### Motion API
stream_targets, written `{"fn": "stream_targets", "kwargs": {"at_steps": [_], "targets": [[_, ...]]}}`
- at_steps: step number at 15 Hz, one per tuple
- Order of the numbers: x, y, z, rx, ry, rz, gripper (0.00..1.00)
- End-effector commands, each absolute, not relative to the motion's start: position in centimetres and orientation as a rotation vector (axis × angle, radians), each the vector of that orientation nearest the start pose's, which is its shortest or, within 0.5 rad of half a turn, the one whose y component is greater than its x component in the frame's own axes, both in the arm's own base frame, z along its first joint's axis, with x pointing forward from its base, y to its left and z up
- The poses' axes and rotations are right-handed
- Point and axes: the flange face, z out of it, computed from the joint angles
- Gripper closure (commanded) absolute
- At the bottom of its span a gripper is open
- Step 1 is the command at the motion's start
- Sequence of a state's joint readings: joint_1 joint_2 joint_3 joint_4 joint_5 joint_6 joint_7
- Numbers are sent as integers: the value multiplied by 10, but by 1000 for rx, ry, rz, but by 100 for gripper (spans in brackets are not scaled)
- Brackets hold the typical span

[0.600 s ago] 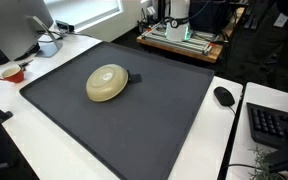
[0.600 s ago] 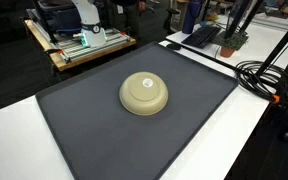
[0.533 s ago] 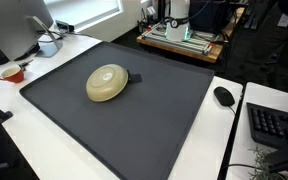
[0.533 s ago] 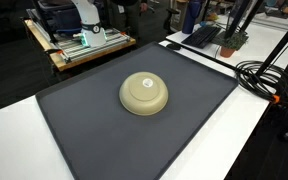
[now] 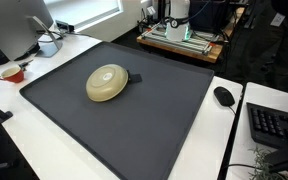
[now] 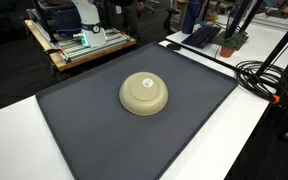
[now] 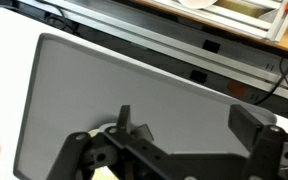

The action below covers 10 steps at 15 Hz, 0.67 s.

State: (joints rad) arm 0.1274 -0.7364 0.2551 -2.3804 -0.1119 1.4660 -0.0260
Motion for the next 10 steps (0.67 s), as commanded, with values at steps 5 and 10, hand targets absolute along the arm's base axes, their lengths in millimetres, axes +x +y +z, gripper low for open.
{"fn": "stream_targets", "kwargs": {"at_steps": [5, 10], "targets": [[344, 120, 498, -3612, -842, -124, 0], [384, 112, 422, -3607, -932, -226, 0]]}}
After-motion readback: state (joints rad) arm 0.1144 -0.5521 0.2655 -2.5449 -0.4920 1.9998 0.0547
